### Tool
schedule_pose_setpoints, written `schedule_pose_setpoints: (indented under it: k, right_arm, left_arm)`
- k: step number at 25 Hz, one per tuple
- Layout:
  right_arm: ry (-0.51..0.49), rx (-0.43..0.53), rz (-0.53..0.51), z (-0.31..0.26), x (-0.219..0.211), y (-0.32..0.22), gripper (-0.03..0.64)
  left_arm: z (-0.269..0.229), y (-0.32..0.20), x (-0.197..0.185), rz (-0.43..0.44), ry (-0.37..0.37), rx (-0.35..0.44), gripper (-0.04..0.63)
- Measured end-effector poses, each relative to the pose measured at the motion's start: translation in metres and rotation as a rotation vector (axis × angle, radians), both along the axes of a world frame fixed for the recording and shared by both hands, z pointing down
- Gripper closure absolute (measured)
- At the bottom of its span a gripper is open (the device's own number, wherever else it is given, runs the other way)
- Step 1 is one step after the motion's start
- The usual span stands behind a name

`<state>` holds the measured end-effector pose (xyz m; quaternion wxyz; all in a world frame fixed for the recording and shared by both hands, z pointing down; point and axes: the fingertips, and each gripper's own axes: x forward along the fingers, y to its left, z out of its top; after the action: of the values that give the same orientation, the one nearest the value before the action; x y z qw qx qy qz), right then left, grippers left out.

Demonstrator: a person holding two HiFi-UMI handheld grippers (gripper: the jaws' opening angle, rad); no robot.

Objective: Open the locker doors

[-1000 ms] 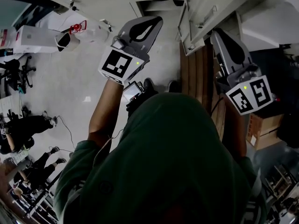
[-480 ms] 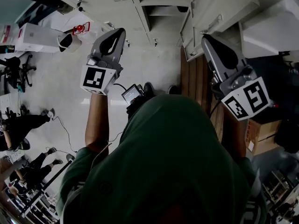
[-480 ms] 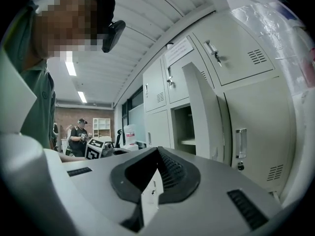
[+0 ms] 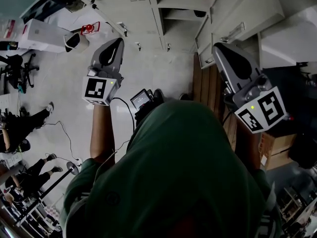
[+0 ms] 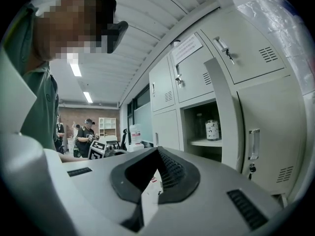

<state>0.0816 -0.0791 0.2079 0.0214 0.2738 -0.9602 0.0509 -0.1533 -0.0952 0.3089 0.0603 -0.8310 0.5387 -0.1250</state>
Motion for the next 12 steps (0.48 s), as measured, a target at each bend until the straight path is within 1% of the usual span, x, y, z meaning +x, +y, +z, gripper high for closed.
schedule_pose_setpoints:
  k: [12]
  right_arm:
    - [0.008,-0.005,-0.015,0.002,-0.021,0.006,0.612]
  left_arm:
    - [-0.002,0.011,-0.023,-0.027,0.009,0.009,0.598]
